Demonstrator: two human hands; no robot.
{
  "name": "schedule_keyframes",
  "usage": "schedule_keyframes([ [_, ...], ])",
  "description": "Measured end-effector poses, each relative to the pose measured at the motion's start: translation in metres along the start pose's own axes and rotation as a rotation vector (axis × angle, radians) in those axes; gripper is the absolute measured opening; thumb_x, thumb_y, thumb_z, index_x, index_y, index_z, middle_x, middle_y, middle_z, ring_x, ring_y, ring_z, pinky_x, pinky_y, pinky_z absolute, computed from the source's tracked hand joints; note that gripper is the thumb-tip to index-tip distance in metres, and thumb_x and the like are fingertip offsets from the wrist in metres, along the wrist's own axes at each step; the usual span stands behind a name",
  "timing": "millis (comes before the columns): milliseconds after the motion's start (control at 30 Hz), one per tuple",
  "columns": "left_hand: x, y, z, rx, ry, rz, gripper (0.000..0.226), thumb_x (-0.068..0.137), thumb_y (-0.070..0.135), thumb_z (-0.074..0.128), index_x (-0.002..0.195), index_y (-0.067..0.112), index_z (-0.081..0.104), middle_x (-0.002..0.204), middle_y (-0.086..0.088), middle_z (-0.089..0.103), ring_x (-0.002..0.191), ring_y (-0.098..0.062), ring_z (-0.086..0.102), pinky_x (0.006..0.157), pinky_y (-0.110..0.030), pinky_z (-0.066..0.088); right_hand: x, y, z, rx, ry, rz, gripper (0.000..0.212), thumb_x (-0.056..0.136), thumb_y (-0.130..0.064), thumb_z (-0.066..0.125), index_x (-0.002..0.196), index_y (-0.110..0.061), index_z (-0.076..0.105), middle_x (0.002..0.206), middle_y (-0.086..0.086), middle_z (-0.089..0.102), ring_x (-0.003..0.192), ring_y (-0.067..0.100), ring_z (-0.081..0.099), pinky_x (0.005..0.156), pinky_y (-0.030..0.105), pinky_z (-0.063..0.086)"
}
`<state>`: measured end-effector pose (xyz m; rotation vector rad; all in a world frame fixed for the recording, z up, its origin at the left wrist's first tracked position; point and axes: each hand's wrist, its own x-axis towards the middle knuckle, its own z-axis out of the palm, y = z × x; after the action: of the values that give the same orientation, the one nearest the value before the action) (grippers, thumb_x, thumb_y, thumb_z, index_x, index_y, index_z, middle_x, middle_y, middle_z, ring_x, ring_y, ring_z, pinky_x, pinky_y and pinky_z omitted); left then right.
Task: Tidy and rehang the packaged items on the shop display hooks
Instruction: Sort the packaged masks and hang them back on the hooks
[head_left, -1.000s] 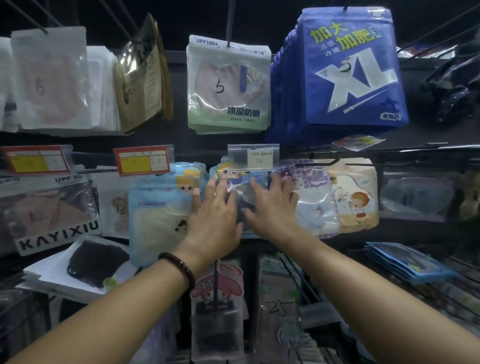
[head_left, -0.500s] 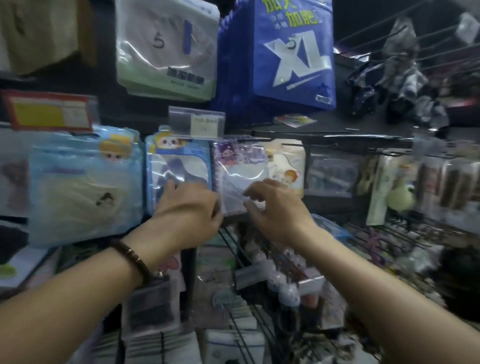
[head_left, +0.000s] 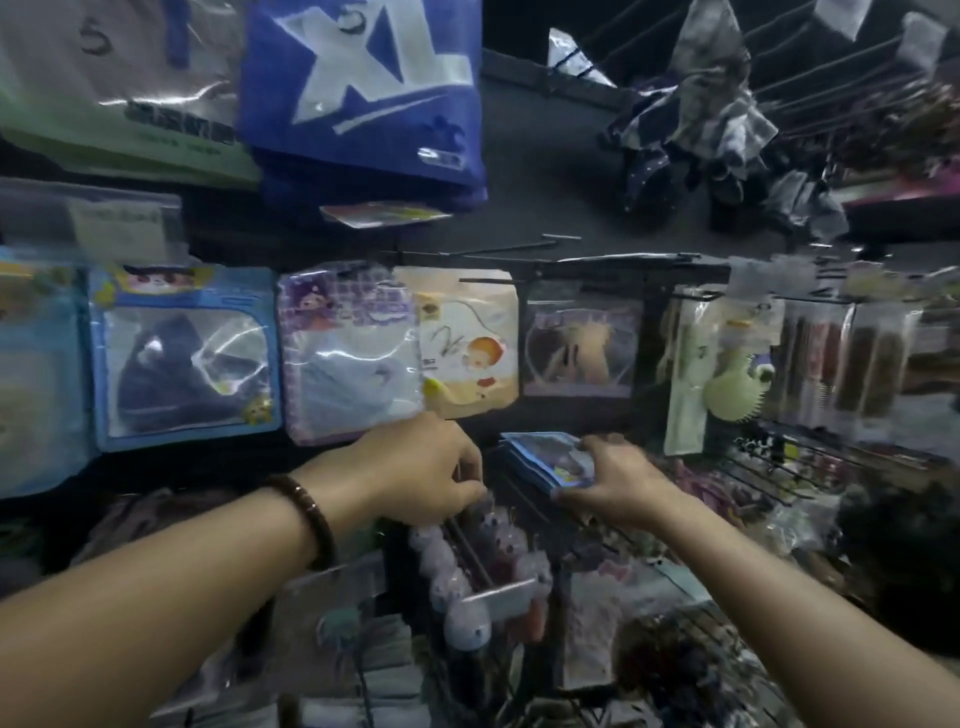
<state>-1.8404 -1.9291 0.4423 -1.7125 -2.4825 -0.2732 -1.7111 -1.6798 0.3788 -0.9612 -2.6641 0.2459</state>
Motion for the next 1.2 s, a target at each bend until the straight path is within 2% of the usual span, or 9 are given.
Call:
schedule_keyframes([
  [67,0.018,0.006,0.01,0.011,-0.03,-0.04,0.025,0.095,0.056,0.066,0.104,0.036,0.08,0.089,0.018,0.074,0.083,-0.005,0.07,0.081,-0.039,0.064,0.015,0.012,0.011,0.01,-0.019,-0.014,0.109,0.06,-0.089,0.066,0.149,-0.027,0.052,0.141,0.01,0.057,0.13,0.035,0.056,0.108,0.045,0.05],
  [133,0.031,0.011,0.019,0.005,-0.054,-0.075,0.026,0.094,0.058,0.065,0.104,0.038,0.079,0.088,0.02,0.072,0.083,-0.005,0.07,0.082,-0.039,0.064,0.025,0.019,0.022,0.023,-0.024,-0.043,0.105,0.056,-0.094,0.059,0.139,-0.028,0.057,0.134,0.008,0.061,0.122,0.032,0.06,0.101,0.045,0.053],
  [267,0.045,0.021,0.029,0.008,-0.076,-0.114,0.026,0.097,0.055,0.065,0.106,0.037,0.08,0.093,0.017,0.073,0.087,-0.009,0.071,0.083,-0.039,0.064,0.036,0.026,0.032,0.04,-0.008,-0.096,0.063,0.082,-0.074,0.07,0.112,-0.019,0.061,0.121,0.012,0.069,0.112,0.034,0.064,0.09,0.04,0.051],
  [400,0.051,0.026,0.035,0.015,-0.083,-0.128,0.026,0.097,0.056,0.064,0.106,0.038,0.079,0.096,0.017,0.073,0.088,-0.008,0.071,0.084,-0.039,0.065,0.042,0.031,0.024,0.051,-0.015,-0.111,0.053,0.089,-0.06,0.071,0.105,-0.009,0.072,0.107,0.014,0.073,0.104,0.034,0.069,0.086,0.04,0.058],
  [533,0.054,0.028,0.04,0.005,-0.083,-0.139,0.025,0.097,0.057,0.064,0.106,0.039,0.079,0.096,0.016,0.074,0.089,-0.009,0.071,0.083,-0.04,0.065,0.046,0.039,0.018,0.008,-0.006,-0.146,0.035,0.095,-0.044,0.057,0.094,-0.014,0.076,0.1,0.015,0.076,0.099,0.037,0.072,0.084,0.042,0.059],
  [667,0.055,0.03,0.047,-0.011,-0.084,-0.147,0.023,0.098,0.055,0.064,0.106,0.039,0.079,0.097,0.015,0.074,0.09,-0.009,0.071,0.084,-0.039,0.065,0.044,0.038,0.021,-0.061,0.019,-0.203,0.041,0.086,-0.057,0.066,0.093,-0.016,0.072,0.097,0.012,0.075,0.097,0.036,0.07,0.086,0.043,0.059],
  [800,0.053,0.029,0.052,-0.017,-0.086,-0.153,0.021,0.098,0.054,0.064,0.106,0.04,0.078,0.097,0.017,0.073,0.09,-0.008,0.071,0.084,-0.038,0.065,0.042,0.037,0.035,-0.144,0.073,-0.253,0.05,0.083,-0.069,0.069,0.092,-0.024,0.049,0.111,0.013,0.067,0.109,0.036,0.063,0.081,0.039,0.048],
  [1033,0.052,0.026,0.05,-0.041,-0.08,-0.166,0.021,0.098,0.054,0.065,0.107,0.04,0.078,0.098,0.017,0.074,0.091,-0.007,0.071,0.086,-0.038,0.064,0.051,0.04,0.035,-0.413,0.154,-0.373,0.029,0.106,-0.04,0.049,0.117,-0.019,0.067,0.12,0.017,0.071,0.108,0.041,0.069,0.075,0.04,0.045],
  [1200,0.051,0.027,0.047,-0.038,-0.069,-0.164,0.021,0.098,0.055,0.066,0.106,0.04,0.079,0.099,0.016,0.074,0.092,-0.009,0.072,0.086,-0.039,0.064,0.059,0.044,0.03,-0.475,0.107,-0.379,0.024,0.103,-0.034,0.057,0.123,-0.03,0.069,0.12,0.012,0.07,0.108,0.039,0.07,0.081,0.04,0.052],
])
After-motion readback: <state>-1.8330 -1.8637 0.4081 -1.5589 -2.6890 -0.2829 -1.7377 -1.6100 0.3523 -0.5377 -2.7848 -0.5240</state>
